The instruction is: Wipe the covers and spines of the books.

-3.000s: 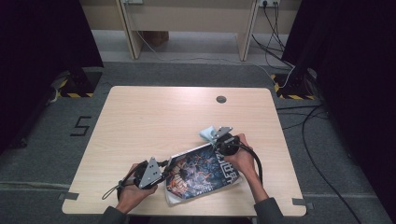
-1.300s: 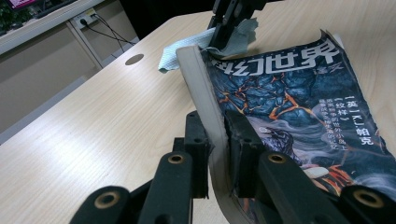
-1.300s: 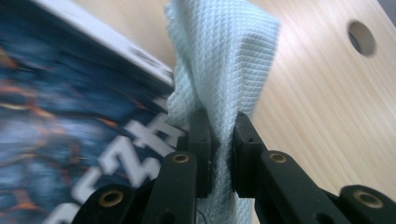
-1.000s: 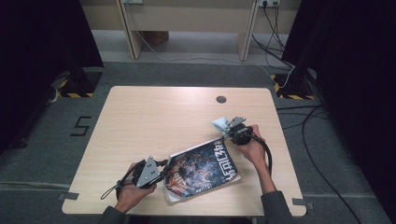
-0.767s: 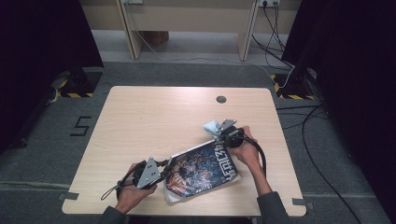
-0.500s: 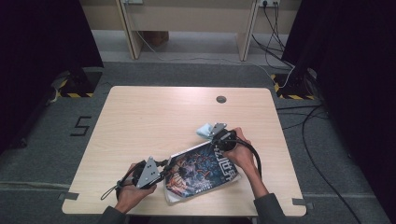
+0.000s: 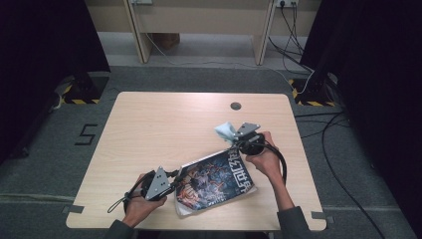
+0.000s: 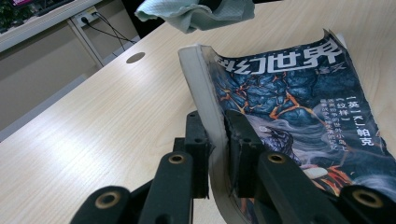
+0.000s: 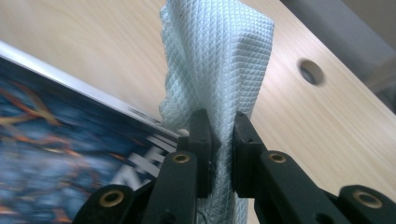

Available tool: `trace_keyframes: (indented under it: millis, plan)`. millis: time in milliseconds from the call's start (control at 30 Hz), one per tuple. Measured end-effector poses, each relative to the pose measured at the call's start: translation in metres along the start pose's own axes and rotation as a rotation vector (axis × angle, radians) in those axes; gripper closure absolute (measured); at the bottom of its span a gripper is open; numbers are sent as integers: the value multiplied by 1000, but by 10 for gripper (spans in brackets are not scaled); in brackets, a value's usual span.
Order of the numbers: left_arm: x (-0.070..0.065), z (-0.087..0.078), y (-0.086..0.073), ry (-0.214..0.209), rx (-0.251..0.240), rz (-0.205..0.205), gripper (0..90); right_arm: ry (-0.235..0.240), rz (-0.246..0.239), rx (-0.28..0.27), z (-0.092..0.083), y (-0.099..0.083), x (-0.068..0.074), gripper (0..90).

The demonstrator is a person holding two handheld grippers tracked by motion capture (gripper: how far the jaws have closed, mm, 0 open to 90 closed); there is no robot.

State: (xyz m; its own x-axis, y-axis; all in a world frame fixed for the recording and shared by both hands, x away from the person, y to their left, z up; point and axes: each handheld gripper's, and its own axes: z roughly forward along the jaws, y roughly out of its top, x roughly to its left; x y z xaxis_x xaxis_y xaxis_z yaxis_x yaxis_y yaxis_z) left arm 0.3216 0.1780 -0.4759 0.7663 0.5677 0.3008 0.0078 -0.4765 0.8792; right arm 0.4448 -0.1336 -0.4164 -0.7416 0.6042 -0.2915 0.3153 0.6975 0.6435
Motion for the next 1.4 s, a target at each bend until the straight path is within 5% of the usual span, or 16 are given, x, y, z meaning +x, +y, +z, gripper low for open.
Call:
trace_keyframes:
  millis: [167, 300, 433, 767, 933, 1067, 1300, 1400]
  plan:
    - [-1, 0, 1, -2, -3, 7, 800, 104, -64, 18, 10, 11, 26, 818]
    - [-2, 0, 1, 1, 2, 22, 800, 94, -95, 71, 23, 9, 34, 818]
    - [-2, -1, 2, -3, -5, 27, 801, 45, -101, 109, 31, 2, 25, 818]
    - [-2, 0, 2, -2, -5, 28, 799, -8, -15, 181, 46, -21, 1, 818]
    - [-1, -1, 1, -1, -9, 21, 798, 20, -13, 144, 40, -17, 4, 819]
    - [-1, -1, 1, -2, -11, 15, 798, -15, -74, 141, 35, -9, 11, 818]
    - [-1, -1, 1, -3, -8, 16, 797, -63, -75, 22, 6, 11, 13, 819]
    - [-1, 0, 1, 0, -9, 14, 796, 1, -78, -23, -4, 18, 20, 818]
